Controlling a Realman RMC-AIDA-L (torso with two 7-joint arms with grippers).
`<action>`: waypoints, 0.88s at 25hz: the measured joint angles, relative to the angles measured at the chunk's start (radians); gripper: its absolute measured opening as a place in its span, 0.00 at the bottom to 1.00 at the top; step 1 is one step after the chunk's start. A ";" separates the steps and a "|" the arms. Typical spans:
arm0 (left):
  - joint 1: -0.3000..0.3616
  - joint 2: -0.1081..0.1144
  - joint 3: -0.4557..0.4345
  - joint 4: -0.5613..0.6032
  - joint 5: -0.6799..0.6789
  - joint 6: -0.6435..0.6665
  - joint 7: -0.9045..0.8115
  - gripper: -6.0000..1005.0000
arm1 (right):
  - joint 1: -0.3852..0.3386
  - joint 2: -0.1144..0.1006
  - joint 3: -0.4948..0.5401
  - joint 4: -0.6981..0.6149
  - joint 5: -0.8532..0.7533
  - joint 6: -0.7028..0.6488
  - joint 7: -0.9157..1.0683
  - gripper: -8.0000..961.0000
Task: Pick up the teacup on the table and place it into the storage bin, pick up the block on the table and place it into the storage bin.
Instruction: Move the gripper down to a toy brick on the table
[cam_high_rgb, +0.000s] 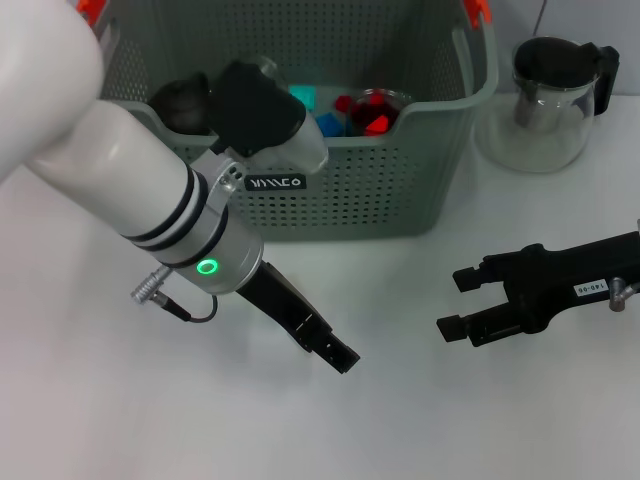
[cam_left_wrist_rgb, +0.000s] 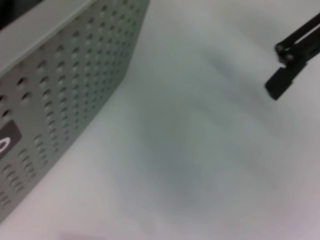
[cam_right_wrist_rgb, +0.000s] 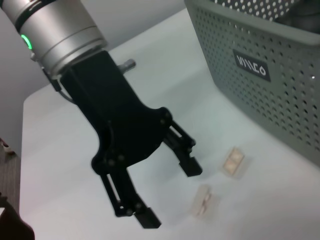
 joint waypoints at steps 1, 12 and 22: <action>0.001 0.000 0.013 -0.004 0.008 -0.019 -0.001 0.95 | 0.001 0.000 0.001 0.000 -0.004 0.000 0.000 0.97; -0.001 0.000 0.085 -0.051 0.056 -0.115 -0.018 0.94 | 0.001 0.001 0.003 0.000 -0.008 0.005 -0.004 0.96; -0.003 -0.001 0.104 -0.085 0.057 -0.157 -0.023 0.94 | 0.004 0.001 0.003 0.000 -0.008 0.012 -0.005 0.97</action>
